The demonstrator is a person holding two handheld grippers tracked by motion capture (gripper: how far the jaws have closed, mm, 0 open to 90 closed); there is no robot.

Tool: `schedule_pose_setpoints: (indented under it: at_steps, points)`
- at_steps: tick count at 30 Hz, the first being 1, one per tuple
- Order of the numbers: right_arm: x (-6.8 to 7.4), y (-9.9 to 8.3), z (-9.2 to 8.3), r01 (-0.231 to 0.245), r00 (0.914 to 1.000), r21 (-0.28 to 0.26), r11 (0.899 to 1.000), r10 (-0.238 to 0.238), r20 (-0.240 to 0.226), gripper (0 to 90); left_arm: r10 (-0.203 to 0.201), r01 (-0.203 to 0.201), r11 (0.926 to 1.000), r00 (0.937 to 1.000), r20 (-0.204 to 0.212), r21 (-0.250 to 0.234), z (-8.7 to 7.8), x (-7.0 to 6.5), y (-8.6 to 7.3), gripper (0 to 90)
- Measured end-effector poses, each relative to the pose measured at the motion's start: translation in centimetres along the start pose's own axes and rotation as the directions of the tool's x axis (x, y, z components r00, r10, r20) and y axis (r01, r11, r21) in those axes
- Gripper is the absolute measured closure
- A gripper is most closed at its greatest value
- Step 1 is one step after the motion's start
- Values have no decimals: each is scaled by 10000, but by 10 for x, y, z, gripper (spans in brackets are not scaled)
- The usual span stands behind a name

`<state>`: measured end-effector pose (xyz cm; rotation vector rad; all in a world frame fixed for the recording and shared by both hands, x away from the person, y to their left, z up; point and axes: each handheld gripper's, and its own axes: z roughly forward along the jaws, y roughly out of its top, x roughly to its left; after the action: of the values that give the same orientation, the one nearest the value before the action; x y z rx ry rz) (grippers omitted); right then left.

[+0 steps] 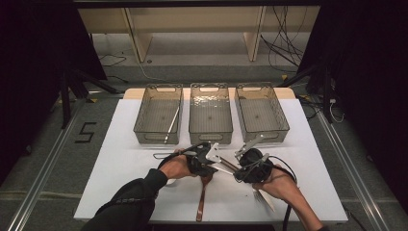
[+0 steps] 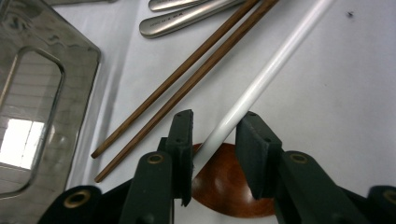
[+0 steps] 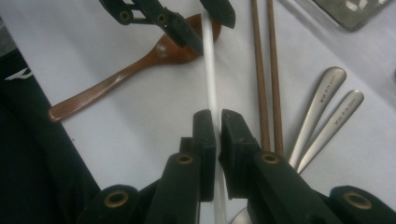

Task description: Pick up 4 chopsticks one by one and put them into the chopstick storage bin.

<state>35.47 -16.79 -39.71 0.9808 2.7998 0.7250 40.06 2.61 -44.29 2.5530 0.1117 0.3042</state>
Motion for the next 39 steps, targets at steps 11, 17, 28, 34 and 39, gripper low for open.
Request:
schedule_pose_setpoints:
  at_steps: [11,17,28,34,39]
  points:
    - [-11,0,-14,-68,9999,-373,9993,63,-156,799,987,-991,9951,9940,478,64,-15,-12,6,799]
    - [-15,2,-16,-111,9998,-543,9985,102,-167,680,1006,-1013,9948,9937,503,111,-21,-17,11,832]
    - [-18,5,-33,-412,9979,-1577,9866,486,436,377,-31,23,9970,9999,98,777,-37,-5,6,834]
    - [-23,2,-39,-651,9940,-2026,9771,814,732,340,-636,616,9926,9978,162,1045,-44,-1,-5,833]
    - [-28,-2,-43,-946,9897,-2327,9680,1166,831,308,-1722,1710,9797,9851,25,1051,-53,8,-16,833]
